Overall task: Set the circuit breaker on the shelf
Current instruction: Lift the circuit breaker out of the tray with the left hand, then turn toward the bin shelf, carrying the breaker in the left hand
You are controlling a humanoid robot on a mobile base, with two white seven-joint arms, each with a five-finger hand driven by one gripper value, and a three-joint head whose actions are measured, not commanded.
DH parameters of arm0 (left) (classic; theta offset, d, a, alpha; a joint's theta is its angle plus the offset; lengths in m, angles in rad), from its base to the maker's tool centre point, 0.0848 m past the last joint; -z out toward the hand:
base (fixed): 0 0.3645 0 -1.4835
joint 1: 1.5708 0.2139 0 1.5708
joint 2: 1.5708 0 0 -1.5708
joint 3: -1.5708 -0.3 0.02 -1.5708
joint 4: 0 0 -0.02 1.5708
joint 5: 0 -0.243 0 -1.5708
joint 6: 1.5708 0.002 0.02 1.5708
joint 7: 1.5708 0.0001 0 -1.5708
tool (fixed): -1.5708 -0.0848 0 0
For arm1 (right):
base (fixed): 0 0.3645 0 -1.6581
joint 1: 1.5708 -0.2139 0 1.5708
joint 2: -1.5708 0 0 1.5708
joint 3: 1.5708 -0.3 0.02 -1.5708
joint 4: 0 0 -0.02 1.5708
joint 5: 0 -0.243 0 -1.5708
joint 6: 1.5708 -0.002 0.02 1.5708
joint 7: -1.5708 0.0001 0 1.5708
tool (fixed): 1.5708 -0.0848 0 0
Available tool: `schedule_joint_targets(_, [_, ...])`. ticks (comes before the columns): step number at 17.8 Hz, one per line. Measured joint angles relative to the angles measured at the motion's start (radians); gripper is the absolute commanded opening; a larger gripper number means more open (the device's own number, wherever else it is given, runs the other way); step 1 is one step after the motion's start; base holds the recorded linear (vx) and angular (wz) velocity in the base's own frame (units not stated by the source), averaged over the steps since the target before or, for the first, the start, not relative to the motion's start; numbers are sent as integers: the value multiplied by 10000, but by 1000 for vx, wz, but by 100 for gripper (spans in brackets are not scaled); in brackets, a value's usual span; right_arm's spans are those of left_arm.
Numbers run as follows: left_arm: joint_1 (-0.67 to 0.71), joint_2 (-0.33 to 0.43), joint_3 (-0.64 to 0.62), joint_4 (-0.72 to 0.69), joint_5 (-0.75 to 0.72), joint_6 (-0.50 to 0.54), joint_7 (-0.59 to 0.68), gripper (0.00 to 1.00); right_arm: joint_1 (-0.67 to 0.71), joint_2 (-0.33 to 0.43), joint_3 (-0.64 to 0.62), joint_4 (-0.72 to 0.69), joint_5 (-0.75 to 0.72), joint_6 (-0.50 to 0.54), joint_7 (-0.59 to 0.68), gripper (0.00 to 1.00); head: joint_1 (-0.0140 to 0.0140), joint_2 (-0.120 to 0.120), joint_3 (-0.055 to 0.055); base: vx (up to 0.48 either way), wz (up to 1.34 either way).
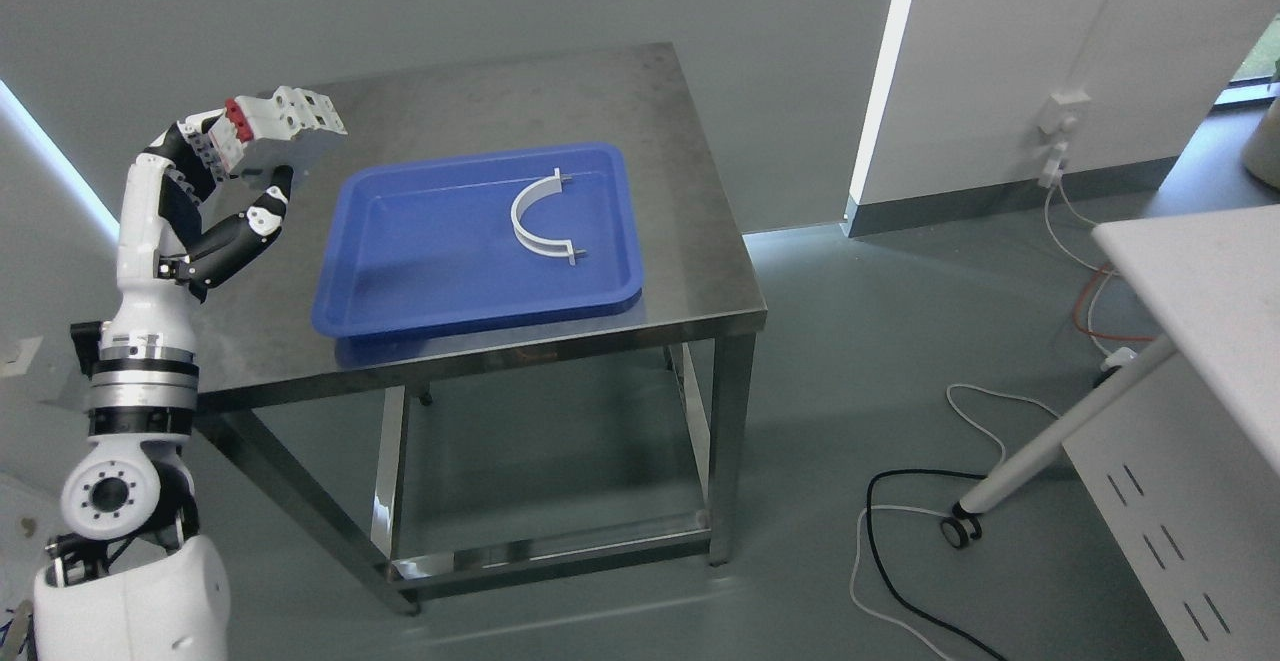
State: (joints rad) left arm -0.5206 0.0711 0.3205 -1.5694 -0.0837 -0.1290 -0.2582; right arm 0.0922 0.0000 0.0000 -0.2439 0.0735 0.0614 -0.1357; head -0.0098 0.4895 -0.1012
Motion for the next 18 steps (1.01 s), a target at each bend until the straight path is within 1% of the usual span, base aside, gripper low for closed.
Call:
schedule_joint_targets(4, [374, -232, 174, -310, 253, -6, -89, 12, 1, 0, 0, 0, -1, 2, 0, 100, 0, 0, 0, -450, 125])
schedule_joint_targets(12, [625, -491, 330, -666, 591, -16, -148, 12, 1, 0, 0, 0, 0, 1, 0, 100, 0, 0, 0, -479, 469])
schedule_joint_targets(16, [587, -564, 303, -880, 728, -28, -162, 12, 4, 0, 0, 1, 0, 3, 0, 100, 0, 0, 0, -432, 726])
schedule_joint_targets(18, [281, -595, 194, -994, 755, -56, -168, 12, 4, 0, 0, 1, 0, 5, 0, 100, 0, 0, 0, -368, 1091])
